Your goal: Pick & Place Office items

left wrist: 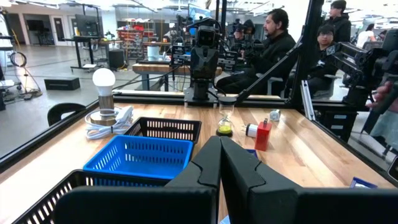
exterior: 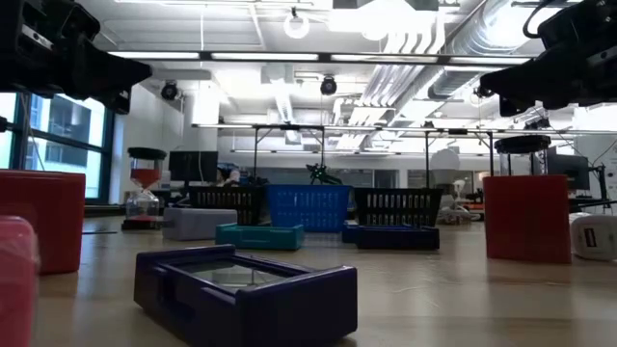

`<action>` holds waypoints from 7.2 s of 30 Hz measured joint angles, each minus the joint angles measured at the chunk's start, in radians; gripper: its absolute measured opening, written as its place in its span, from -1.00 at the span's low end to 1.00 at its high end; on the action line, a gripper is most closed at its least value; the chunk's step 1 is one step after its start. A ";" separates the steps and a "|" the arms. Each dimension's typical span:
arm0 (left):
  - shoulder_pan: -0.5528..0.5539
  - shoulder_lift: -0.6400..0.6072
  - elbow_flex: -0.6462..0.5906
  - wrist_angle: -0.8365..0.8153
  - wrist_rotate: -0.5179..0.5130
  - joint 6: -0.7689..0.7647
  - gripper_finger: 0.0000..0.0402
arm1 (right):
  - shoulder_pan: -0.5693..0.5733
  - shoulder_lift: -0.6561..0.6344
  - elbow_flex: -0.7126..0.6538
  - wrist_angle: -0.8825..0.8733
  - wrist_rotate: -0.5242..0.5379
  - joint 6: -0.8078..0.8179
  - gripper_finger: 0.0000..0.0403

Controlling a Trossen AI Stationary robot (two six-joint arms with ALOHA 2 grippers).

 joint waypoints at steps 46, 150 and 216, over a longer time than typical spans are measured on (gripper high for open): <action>0.001 0.000 0.000 0.059 -0.041 0.015 -0.80 | 0.077 0.202 0.327 -0.295 0.169 0.083 0.28; 0.001 0.000 0.000 0.108 -0.059 -0.076 -0.08 | 0.201 1.071 1.203 -1.124 0.243 0.218 -0.03; 0.000 0.000 0.000 0.108 -0.017 -0.080 -0.08 | -0.287 1.554 1.244 -0.867 0.041 -0.144 0.73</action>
